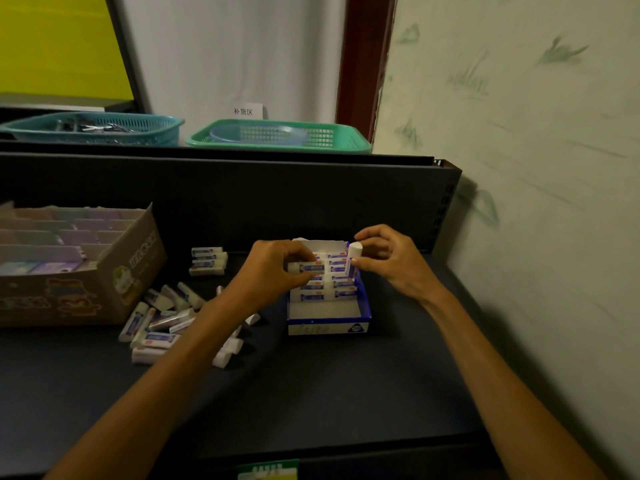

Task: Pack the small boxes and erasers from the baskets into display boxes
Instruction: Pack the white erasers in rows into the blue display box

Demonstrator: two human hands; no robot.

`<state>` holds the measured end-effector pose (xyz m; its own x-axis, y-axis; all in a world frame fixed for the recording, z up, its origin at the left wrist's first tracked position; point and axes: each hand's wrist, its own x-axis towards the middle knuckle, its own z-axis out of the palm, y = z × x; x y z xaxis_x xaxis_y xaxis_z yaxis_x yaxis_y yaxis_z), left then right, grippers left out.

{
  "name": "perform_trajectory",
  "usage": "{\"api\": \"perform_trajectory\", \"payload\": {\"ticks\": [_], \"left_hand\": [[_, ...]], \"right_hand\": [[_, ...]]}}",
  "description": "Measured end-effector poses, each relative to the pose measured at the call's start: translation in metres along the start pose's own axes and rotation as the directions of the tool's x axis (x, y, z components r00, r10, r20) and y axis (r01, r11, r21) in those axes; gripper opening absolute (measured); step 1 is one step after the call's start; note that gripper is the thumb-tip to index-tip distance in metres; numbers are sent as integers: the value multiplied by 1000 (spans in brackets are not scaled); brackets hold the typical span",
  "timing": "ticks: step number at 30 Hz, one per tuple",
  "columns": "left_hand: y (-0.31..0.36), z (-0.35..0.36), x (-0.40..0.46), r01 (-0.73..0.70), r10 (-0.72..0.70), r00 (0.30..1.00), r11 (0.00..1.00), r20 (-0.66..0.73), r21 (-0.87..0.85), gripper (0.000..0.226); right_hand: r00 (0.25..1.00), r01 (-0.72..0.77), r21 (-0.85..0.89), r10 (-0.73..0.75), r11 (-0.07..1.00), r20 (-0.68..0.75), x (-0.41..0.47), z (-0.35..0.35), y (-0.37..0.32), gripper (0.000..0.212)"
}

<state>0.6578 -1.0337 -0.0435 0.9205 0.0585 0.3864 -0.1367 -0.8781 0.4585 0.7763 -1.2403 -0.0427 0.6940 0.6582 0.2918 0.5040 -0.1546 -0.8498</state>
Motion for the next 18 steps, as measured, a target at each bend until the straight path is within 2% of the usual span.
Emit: {"api": "perform_trajectory", "payload": {"ticks": [3,10,14,18], "left_hand": [[2,2,-2,19,-19,1000,1000,16,-7,32],[4,4,-6,68,-68,992,998,103,0,31],[10,6,-7,46,-66,985,991,158,122,32],[12,11,-6,34,-84,968,977,235,209,28]], "right_hand": [[999,19,-41,-17,999,39,-2,1,1,33],[989,30,-77,-18,997,149,-5,8,-3,34],[977,34,-217,13,976,212,-7,14,-7,30],[962,113,-397,0,911,274,-7,21,-8,33]]}}
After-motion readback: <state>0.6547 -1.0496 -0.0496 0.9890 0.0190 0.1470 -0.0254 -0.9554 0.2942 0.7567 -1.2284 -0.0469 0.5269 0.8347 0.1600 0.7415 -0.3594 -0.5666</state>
